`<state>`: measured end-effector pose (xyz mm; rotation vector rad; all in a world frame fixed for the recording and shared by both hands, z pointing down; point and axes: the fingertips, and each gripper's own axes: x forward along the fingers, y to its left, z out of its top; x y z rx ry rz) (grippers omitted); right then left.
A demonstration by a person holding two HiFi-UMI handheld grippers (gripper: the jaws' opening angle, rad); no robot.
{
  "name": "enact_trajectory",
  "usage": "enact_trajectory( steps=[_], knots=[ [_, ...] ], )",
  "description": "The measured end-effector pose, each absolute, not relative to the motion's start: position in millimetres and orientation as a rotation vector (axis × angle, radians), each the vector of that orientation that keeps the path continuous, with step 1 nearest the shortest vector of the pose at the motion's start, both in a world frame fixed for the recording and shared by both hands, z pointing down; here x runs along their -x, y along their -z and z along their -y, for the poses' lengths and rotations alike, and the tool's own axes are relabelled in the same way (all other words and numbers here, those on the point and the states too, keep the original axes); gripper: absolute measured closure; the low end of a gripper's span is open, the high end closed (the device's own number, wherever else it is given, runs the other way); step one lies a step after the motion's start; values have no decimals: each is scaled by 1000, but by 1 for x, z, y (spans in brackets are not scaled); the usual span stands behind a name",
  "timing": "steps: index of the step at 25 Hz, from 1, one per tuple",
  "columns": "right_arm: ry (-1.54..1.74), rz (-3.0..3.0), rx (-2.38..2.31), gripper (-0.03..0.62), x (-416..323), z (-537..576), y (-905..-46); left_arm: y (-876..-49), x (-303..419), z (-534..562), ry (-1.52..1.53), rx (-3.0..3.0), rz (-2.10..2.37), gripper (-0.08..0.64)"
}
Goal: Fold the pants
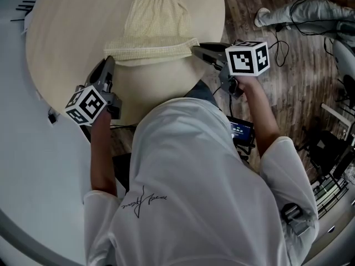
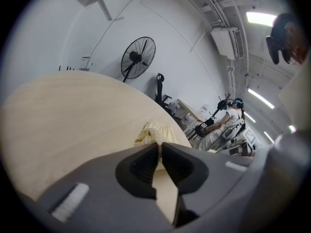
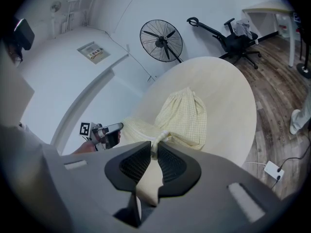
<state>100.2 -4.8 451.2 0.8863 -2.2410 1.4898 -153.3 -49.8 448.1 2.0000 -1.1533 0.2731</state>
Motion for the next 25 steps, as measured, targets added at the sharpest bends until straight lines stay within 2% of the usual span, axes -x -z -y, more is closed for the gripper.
enact_trajectory(
  steps=[25],
  knots=[
    [-1552, 2240, -870, 546, -139, 79, -460, -450, 114, 126, -300, -1956, 1214, 477]
  ],
)
